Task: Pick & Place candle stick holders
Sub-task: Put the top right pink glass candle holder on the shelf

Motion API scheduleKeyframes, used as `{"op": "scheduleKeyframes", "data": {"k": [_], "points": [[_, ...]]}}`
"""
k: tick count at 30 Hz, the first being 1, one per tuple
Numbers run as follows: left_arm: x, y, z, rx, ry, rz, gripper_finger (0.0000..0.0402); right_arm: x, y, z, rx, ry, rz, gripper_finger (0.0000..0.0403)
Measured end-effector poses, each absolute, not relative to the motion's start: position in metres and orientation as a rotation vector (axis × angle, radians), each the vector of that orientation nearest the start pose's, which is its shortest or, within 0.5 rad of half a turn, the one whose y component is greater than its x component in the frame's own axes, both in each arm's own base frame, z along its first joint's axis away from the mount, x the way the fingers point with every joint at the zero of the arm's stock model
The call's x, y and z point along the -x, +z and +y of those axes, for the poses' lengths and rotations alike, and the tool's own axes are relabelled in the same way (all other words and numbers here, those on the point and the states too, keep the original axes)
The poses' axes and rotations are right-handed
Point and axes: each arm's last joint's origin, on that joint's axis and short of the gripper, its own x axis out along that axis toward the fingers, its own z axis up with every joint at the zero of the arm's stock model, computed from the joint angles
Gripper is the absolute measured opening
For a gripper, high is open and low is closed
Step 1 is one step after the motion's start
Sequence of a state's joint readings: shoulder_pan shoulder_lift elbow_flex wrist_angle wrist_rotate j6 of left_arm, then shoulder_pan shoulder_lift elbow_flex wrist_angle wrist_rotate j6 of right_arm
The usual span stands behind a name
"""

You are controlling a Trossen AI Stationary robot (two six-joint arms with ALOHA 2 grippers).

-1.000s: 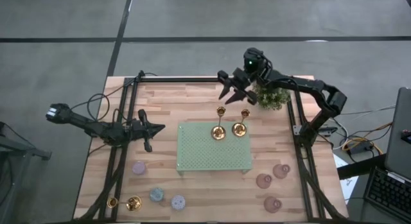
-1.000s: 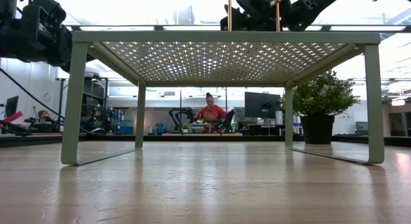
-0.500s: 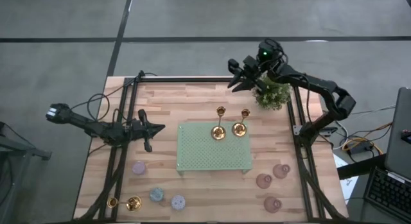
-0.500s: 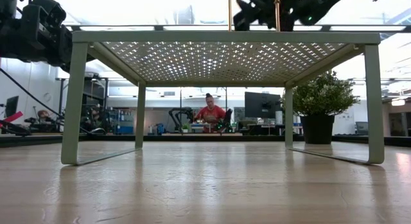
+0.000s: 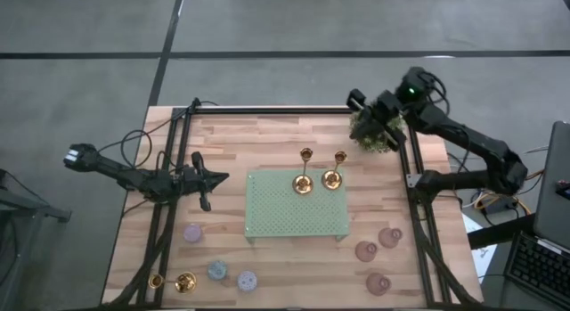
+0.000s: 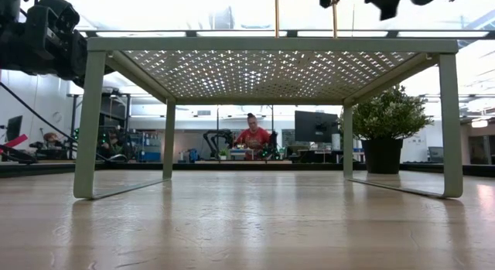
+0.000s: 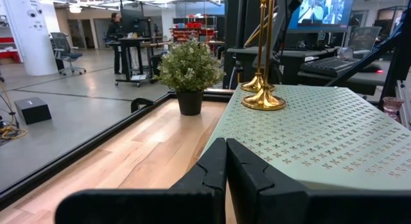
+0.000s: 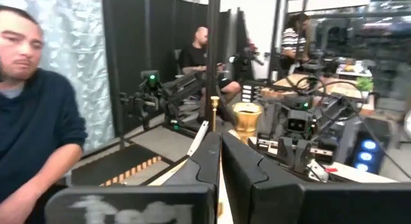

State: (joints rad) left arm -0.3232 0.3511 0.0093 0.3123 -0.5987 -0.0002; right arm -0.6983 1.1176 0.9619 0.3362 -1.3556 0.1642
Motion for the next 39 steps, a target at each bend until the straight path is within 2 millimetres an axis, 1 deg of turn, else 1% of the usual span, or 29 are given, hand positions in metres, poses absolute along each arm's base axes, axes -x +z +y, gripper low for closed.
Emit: {"op": "scheduleKeyframes", "data": {"k": [7, 14, 19, 26, 31, 35, 39], "points": [[-0.114, 0.166, -0.021, -0.013, 0.276, 0.027, 0.0013, -0.169, 0.353, -0.097, -0.019, 0.528, -0.062, 0.0008], [-0.114, 0.166, -0.021, -0.013, 0.276, 0.026, 0.0013, -0.155, 0.326, -0.072, -0.043, 0.470, -0.071, 0.0008], [-0.114, 0.166, -0.021, -0.013, 0.276, 0.027, 0.0013, -0.149, 0.310, -0.057, -0.038, 0.453, -0.080, 0.0008], [-0.114, 0.166, -0.021, -0.013, 0.276, 0.027, 0.0013, -0.142, 0.287, -0.040, -0.033, 0.380, -0.094, 0.0008], [-0.114, 0.166, -0.021, -0.013, 0.276, 0.027, 0.0013, -0.140, 0.274, -0.032, -0.047, 0.394, -0.082, 0.0008], [-0.114, 0.166, -0.021, -0.013, 0.276, 0.027, 0.0013, -0.137, 0.269, -0.024, -0.063, 0.441, -0.081, 0.0008], [-0.114, 0.166, -0.021, -0.013, 0.276, 0.027, 0.0013, -0.135, 0.258, -0.015, -0.052, 0.433, -0.084, 0.0008]]}}
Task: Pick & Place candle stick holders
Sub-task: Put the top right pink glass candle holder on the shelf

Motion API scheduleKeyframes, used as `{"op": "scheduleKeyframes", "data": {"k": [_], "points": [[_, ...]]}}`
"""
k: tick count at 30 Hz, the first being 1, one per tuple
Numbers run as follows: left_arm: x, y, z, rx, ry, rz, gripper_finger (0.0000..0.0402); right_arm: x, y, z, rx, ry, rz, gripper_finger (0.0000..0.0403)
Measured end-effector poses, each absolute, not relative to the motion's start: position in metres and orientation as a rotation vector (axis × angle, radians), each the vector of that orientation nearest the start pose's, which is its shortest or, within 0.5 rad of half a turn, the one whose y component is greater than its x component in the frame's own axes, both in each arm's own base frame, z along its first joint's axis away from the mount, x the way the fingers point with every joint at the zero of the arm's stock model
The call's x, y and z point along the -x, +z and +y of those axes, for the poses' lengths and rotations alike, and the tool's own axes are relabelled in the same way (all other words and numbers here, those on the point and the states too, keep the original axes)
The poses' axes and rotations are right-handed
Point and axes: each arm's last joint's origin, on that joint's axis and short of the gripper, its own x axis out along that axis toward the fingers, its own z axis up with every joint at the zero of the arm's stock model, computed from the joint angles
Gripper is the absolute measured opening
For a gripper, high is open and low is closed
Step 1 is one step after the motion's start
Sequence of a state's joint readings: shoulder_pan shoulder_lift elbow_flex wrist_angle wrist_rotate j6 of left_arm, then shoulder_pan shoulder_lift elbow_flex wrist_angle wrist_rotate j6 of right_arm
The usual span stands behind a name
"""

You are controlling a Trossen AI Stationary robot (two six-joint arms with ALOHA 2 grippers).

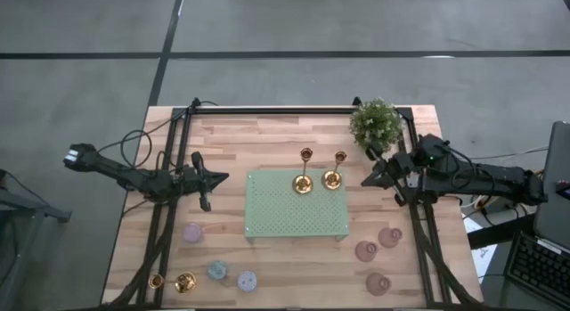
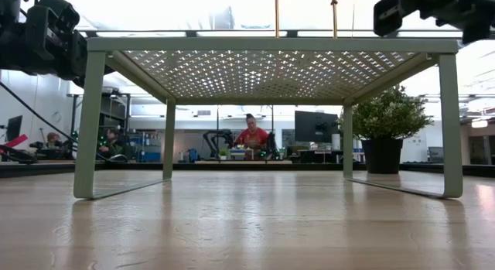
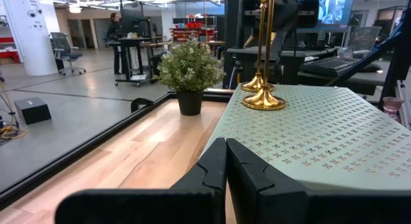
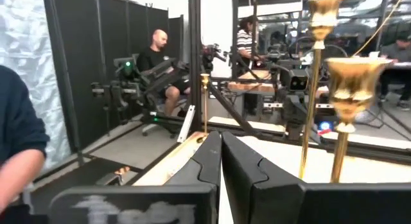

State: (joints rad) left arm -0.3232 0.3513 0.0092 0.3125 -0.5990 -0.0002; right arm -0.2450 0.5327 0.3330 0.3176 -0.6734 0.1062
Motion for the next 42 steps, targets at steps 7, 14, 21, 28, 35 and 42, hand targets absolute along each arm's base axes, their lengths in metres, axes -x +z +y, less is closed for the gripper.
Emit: {"op": "scheduleKeyframes", "data": {"k": [7, 14, 21, 28, 35, 42], "points": [[-0.114, 0.166, -0.021, -0.013, 0.276, 0.027, 0.0013, -0.131, 0.240, -0.002, -0.051, 0.400, -0.079, 0.0008], [-0.114, 0.166, -0.021, -0.013, 0.276, 0.027, 0.0013, -0.130, 0.228, 0.015, -0.024, 0.416, -0.065, 0.0008], [-0.114, 0.166, -0.021, -0.013, 0.276, 0.026, 0.0013, -0.128, 0.223, 0.034, -0.028, 0.418, -0.050, 0.0008], [-0.114, 0.166, -0.021, -0.013, 0.276, 0.027, 0.0013, -0.123, 0.226, 0.051, -0.044, 0.425, 0.027, 0.0008], [-0.114, 0.166, -0.021, -0.013, 0.275, 0.027, 0.0013, -0.114, 0.224, 0.065, -0.104, 0.357, 0.222, 0.0008], [-0.114, 0.166, -0.021, -0.013, 0.276, 0.027, 0.0013, -0.111, 0.229, 0.080, -0.155, 0.403, 0.393, 0.0008]]}}
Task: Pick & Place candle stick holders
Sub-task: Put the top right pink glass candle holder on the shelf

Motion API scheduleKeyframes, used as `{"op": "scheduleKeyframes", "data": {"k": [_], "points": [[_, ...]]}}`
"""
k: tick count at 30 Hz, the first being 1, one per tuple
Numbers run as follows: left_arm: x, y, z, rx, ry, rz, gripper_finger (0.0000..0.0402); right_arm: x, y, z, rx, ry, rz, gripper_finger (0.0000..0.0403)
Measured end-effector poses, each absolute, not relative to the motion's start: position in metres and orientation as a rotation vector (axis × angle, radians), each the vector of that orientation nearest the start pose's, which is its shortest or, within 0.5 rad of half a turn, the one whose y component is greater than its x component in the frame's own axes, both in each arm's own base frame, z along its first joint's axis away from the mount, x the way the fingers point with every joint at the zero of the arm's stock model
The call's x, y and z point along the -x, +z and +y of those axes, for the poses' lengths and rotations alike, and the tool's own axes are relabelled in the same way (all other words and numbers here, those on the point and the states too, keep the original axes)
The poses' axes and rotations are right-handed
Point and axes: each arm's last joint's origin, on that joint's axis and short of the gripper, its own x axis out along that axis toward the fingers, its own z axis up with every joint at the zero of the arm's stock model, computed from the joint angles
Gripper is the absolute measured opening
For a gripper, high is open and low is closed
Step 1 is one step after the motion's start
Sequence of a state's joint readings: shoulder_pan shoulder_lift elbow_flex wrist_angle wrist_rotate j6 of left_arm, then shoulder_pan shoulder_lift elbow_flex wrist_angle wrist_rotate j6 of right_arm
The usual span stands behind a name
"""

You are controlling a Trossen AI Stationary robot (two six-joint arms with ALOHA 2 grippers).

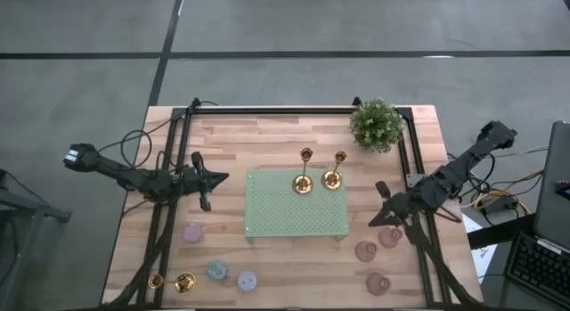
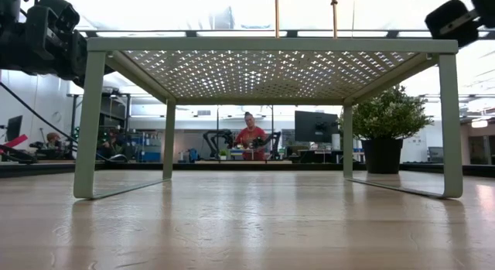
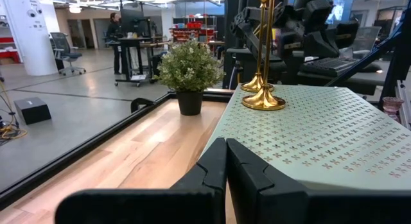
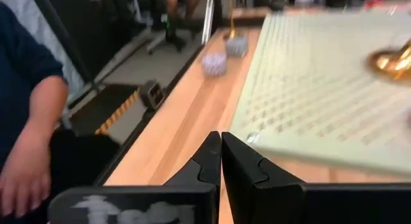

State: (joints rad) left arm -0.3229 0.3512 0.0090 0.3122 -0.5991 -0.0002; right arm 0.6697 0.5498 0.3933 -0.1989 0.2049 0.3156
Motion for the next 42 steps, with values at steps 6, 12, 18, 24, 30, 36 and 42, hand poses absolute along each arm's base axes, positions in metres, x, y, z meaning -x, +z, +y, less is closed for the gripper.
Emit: {"op": "scheduleKeyframes", "data": {"k": [6, 12, 18, 24, 30, 36, 42], "points": [[-0.114, 0.166, -0.021, -0.013, 0.276, 0.027, 0.0013, -0.113, 0.242, 0.092, -0.160, 0.371, 0.634, 0.0008], [-0.114, 0.166, -0.021, -0.013, 0.276, 0.027, 0.0013, -0.117, 0.263, 0.100, -0.167, 0.317, 0.875, 0.0008], [-0.114, 0.166, -0.021, -0.013, 0.276, 0.027, 0.0013, -0.118, 0.274, 0.103, -0.207, 0.268, 1.066, 0.0008], [-0.114, 0.166, -0.021, -0.013, 0.276, 0.027, 0.0013, -0.115, 0.272, 0.104, -0.271, 0.168, 1.274, 0.0012], [-0.114, 0.166, -0.021, -0.013, 0.276, 0.027, 0.0013, -0.113, 0.263, 0.110, -0.309, 0.124, 1.403, 0.0055], [-0.114, 0.166, -0.021, -0.013, 0.276, 0.027, 0.0013, -0.114, 0.253, 0.125, -0.237, 0.127, 1.455, 0.0112], [-0.114, 0.166, -0.021, -0.013, 0.276, 0.027, 0.0013, -0.113, 0.240, 0.143, -0.132, 0.110, 1.490, 0.0145]]}}
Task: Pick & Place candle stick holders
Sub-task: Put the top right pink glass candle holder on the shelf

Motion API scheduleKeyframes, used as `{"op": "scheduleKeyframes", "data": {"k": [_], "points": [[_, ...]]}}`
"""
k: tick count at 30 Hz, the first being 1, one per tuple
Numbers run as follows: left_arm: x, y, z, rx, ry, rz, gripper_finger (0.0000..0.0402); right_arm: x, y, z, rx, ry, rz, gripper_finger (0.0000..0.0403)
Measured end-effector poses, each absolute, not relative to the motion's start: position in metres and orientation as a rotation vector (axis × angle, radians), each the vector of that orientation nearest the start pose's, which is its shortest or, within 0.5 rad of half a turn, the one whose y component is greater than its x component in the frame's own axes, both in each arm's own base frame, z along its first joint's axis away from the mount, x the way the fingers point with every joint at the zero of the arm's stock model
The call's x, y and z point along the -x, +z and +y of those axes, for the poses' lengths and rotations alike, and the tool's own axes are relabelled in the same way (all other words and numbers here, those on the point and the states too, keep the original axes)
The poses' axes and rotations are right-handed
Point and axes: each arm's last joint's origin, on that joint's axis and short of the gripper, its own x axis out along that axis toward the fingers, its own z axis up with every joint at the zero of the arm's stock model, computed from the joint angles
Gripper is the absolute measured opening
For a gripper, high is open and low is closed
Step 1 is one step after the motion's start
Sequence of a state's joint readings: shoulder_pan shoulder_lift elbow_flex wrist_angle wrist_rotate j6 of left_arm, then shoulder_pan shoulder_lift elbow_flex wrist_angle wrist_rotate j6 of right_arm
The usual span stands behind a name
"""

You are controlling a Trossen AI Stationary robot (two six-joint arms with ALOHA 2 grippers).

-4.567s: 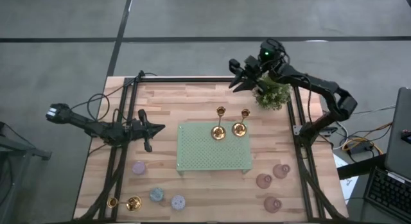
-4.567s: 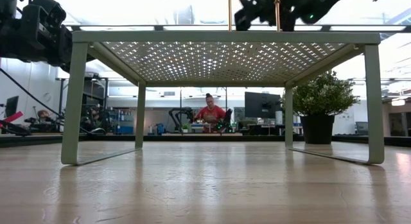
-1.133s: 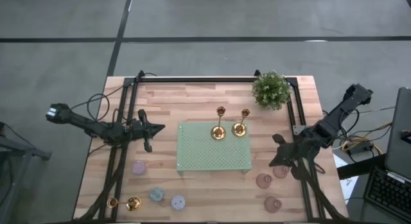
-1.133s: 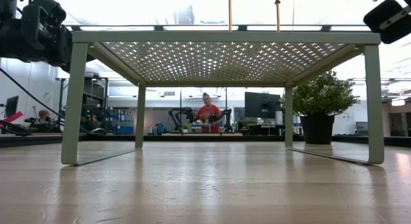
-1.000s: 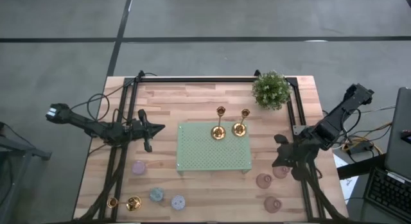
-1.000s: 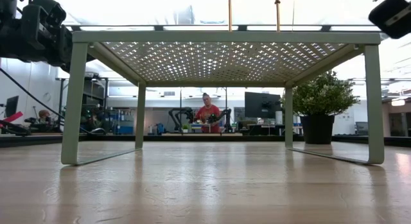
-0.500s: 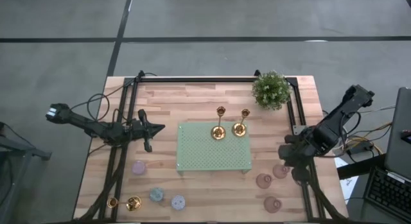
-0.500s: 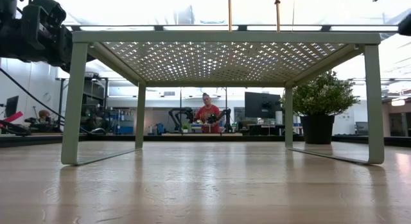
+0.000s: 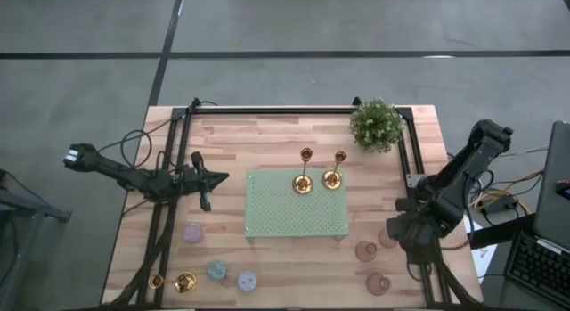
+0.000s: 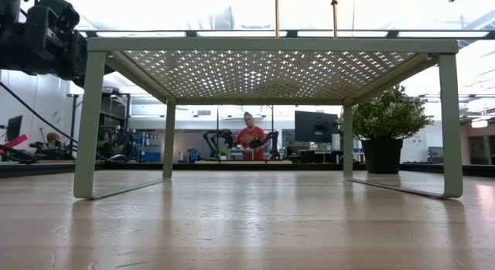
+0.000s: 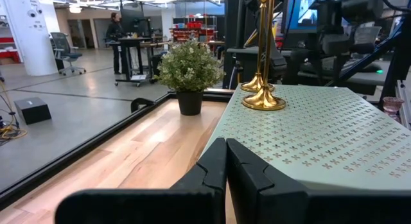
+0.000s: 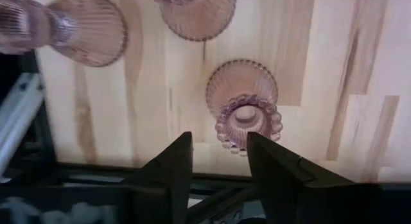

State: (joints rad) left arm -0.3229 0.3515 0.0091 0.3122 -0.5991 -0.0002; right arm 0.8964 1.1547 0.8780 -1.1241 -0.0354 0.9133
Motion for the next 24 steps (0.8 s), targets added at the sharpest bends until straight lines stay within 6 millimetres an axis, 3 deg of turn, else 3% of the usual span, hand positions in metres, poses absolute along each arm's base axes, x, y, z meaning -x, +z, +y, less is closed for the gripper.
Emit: {"op": "scheduleKeyframes", "data": {"k": [9, 18, 24], "points": [[-0.114, 0.166, -0.021, -0.013, 0.276, 0.027, 0.0013, -0.109, 0.226, 0.158, -0.015, 0.052, 1.475, 0.0146], [-0.114, 0.166, -0.021, -0.013, 0.276, 0.027, 0.0013, -0.109, 0.211, 0.170, 0.080, -0.002, 1.483, 0.0113], [-0.114, 0.166, -0.021, -0.013, 0.276, 0.027, 0.0013, -0.111, 0.203, 0.175, 0.134, -0.034, 1.482, 0.0067]]}}
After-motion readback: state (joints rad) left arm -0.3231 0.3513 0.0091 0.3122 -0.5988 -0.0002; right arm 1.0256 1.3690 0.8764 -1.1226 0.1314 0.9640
